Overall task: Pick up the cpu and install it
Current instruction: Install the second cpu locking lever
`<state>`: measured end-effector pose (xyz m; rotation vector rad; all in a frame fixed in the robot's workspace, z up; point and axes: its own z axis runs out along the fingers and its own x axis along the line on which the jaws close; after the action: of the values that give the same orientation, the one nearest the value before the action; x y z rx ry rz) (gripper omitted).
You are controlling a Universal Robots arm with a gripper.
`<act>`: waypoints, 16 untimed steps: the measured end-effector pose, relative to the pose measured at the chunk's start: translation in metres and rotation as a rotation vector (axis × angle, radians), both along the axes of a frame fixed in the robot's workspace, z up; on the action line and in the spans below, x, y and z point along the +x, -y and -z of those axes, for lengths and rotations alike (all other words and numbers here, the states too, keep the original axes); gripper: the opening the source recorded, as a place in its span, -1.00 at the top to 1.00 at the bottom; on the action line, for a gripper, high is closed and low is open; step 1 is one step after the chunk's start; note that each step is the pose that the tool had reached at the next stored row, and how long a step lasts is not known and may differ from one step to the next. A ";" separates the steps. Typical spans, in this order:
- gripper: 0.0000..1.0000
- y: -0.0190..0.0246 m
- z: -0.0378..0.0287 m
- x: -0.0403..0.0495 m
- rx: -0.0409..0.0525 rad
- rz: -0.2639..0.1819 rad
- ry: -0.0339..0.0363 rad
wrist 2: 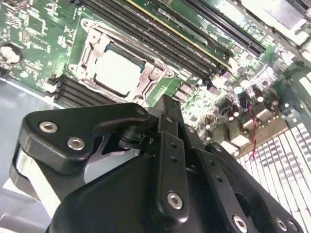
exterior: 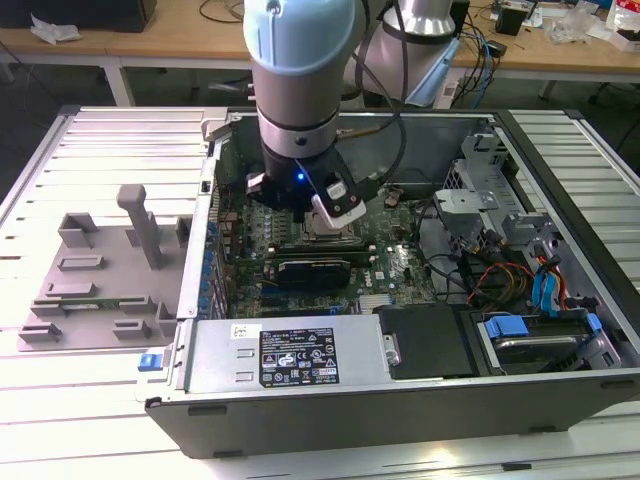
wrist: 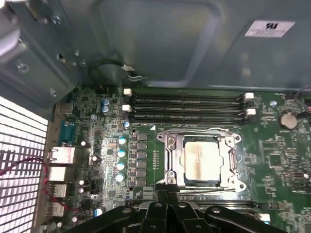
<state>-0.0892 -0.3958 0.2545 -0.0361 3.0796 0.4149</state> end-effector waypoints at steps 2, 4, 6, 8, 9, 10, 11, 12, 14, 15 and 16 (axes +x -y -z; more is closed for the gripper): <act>0.79 0.0000 -0.0021 0.0000 -0.0015 0.000 0.0001; 0.79 0.0000 -0.0024 0.0055 -0.0044 0.000 -0.0023; 0.79 -0.0001 -0.0023 0.0254 -0.0529 0.000 -0.0113; 0.79 -0.0027 -0.0021 0.0282 -0.0960 0.000 -0.0148; 0.79 -0.0078 -0.0020 0.0289 -0.1162 0.000 -0.0171; 0.79 -0.0150 -0.0019 0.0293 -0.1310 0.000 -0.0182; 0.79 -0.0197 -0.0016 0.0300 -0.1395 0.000 -0.0182; 0.79 -0.0221 -0.0014 0.0328 -0.1463 0.000 -0.0187; 0.79 -0.0276 -0.0007 0.0497 -0.1572 0.000 -0.0213; 0.79 -0.0341 -0.0008 0.0501 -0.1578 0.000 -0.0213; 0.79 -0.0365 -0.0025 0.0502 -0.1601 0.000 -0.0215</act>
<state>-0.0390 -0.3593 0.2570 -0.0353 3.1261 0.1689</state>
